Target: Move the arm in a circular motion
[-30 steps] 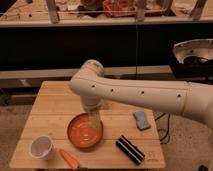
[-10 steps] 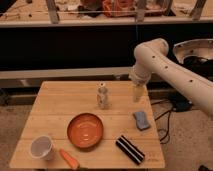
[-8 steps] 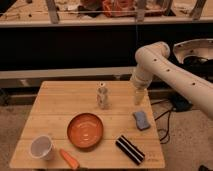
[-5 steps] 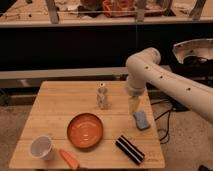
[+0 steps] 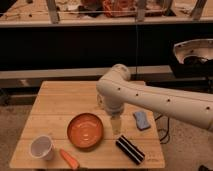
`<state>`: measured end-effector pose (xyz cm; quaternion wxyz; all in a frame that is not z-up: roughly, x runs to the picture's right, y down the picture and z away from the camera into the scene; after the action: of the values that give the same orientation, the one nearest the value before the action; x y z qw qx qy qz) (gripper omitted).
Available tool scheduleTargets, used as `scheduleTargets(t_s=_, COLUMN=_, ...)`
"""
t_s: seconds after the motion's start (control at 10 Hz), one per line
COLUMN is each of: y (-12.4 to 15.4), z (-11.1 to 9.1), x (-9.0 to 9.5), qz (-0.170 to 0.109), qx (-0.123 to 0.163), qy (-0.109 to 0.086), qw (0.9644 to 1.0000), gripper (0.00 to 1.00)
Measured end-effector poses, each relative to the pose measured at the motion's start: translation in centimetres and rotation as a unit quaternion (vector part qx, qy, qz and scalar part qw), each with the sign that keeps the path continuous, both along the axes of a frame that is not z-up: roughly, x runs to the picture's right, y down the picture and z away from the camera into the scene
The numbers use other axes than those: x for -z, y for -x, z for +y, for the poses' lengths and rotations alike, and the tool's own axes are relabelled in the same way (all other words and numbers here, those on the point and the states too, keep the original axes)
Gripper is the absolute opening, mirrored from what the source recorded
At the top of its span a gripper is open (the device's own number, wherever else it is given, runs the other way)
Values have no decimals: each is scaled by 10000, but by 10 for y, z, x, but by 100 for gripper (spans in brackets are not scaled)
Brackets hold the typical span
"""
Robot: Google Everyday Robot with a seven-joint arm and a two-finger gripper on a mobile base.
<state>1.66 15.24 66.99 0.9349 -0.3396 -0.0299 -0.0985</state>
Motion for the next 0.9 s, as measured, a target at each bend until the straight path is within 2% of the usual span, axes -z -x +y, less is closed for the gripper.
scheduleTargets(t_s=0.2, y=31, z=-2, x=2, qz=-393, qx=265, qy=-168, qw=9987, gripper=80)
scheduleTargets(t_s=0.4, y=46, z=-16, x=-9, qz=-654, qx=474, qy=-334, qw=9962, gripper=80)
scheduleTargets(t_s=0.6, y=58, z=-44, x=-34, qz=-849, qx=692, qy=-419, qw=9931, gripper=80)
scheduleTargets(t_s=0.9, y=68, z=-87, x=-75, qz=-1024, qx=925, qy=-433, qw=9895, gripper=80)
